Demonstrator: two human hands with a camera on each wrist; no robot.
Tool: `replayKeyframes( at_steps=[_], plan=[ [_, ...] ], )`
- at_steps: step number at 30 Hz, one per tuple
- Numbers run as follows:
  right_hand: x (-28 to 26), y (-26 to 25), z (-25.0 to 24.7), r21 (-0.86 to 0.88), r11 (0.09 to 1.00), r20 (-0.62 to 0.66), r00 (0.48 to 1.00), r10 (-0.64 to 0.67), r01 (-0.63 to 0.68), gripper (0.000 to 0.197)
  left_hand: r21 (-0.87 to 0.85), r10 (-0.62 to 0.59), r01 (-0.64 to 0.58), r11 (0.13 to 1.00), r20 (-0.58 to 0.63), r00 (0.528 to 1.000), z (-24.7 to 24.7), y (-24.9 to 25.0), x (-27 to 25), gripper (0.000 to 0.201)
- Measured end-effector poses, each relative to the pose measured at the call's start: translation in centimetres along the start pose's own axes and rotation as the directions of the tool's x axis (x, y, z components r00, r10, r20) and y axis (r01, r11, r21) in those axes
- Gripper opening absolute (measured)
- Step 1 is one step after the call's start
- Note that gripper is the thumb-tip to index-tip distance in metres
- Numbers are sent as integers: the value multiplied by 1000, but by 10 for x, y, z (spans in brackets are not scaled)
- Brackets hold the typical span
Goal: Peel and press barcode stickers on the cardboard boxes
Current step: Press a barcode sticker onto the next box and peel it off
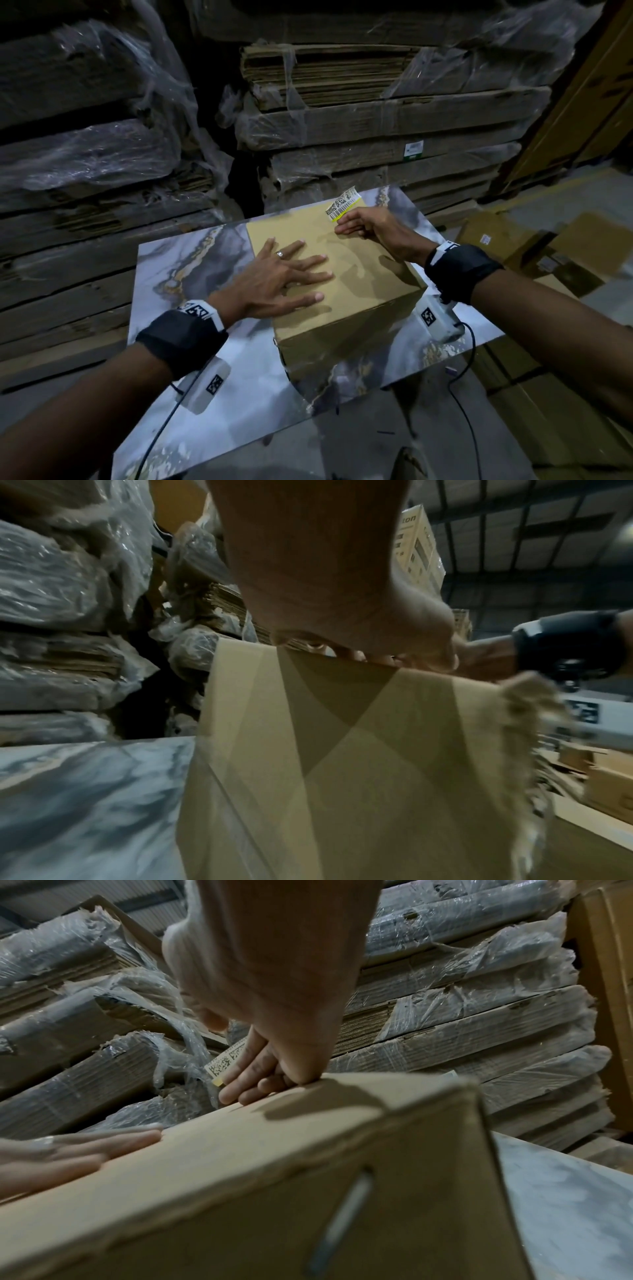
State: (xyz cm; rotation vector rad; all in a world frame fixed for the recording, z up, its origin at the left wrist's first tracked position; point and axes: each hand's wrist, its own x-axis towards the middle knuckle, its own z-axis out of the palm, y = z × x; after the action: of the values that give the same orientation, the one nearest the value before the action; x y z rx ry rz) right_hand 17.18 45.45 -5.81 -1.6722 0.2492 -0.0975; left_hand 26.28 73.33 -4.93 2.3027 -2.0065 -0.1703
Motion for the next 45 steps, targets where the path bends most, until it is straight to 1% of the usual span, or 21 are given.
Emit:
replayKeyframes(
  at_steps=[3, 5, 7, 8, 10, 12, 14, 15, 17, 20, 23, 26, 28, 29, 31, 33, 35, 38, 40, 42, 45],
  plan=[
    [0, -2, 0, -37, 999, 9, 1000, 9, -9, 43, 121, -96, 94, 988, 10, 995, -10, -20, 17, 69],
    [0, -1, -1, -51, 999, 7, 1000, 14, -14, 44, 175, -133, 130, 976, 10, 991, -15, -22, 28, 79],
    [-1, -1, -1, -50, 999, 1, 1000, 14, -14, 43, 177, -109, 107, 978, 2, 994, -15, -11, 37, 89],
    [-1, -2, -1, -54, 999, 1, 1000, 9, -9, 42, 150, -77, 77, 986, -9, 997, -12, -3, 40, 91],
    [-3, -3, 2, -60, 998, -1, 1000, 6, -6, 41, 50, 8, -6, 999, -30, 1000, -4, 18, 42, 82],
    [-5, -4, 2, -48, 999, -5, 1000, 5, -5, 42, -33, 106, -108, 994, -63, 992, 3, 36, 44, 72],
    [-6, -6, 2, -43, 999, 4, 1000, -6, 6, 42, -49, 163, -166, 985, -59, 985, 4, 43, 45, 67],
    [-6, -6, 2, -41, 999, 11, 1000, -6, 7, 42, -28, 170, -172, 985, -47, 984, 3, 41, 46, 66],
    [-7, -7, 3, -34, 999, 21, 1000, -3, 3, 42, 53, 135, -135, 989, -15, 991, 1, 29, 48, 65],
    [-7, -6, 2, -31, 1000, 26, 1000, -5, 5, 43, 125, 10, -13, 992, 21, 1000, -5, 7, 53, 71],
    [-5, -2, -1, -40, 999, 14, 1000, -10, 11, 43, 184, -72, 69, 981, 12, 997, -7, -4, 56, 76],
    [-3, -1, -3, -45, 999, -6, 1000, -31, 30, 43, 184, -112, 109, 977, 4, 994, -7, 0, 56, 86],
    [-4, -1, -3, -11, 999, -23, 999, -45, 44, 43, 137, -83, 82, 987, 7, 997, -4, 7, 53, 88],
    [-5, -2, -2, 5, 999, -29, 998, -47, 47, 42, 101, -50, 49, 994, 10, 999, -3, 10, 50, 86],
    [-5, -2, 1, 24, 998, -33, 998, -55, 55, 41, 57, 35, -36, 998, 15, 999, -1, 10, 41, 76],
    [-4, -3, 2, 15, 998, -32, 998, -60, 60, 41, 69, 75, -77, 995, 32, 997, -1, 8, 31, 67],
    [-5, -3, 2, 23, 998, -34, 998, -52, 53, 42, 87, 38, -42, 995, 41, 998, -1, 4, 25, 61],
    [-4, -3, 2, 29, 998, -39, 998, -52, 53, 41, 123, -69, 69, 990, -4, 998, 1, -8, 26, 62],
    [-4, -3, 4, 50, 998, -57, 997, -44, 47, 40, 136, -167, 169, 976, -26, 986, 2, -16, 28, 65],
    [-7, -6, 7, 57, 997, -89, 995, -42, 47, 39, 128, -246, 247, 961, -22, 969, 5, -18, 27, 70],
    [-12, -9, 12, 22, 997, -124, 990, -68, 71, 33, 134, -308, 314, 940, -61, 949, 9, -12, 23, 73]
  ],
)
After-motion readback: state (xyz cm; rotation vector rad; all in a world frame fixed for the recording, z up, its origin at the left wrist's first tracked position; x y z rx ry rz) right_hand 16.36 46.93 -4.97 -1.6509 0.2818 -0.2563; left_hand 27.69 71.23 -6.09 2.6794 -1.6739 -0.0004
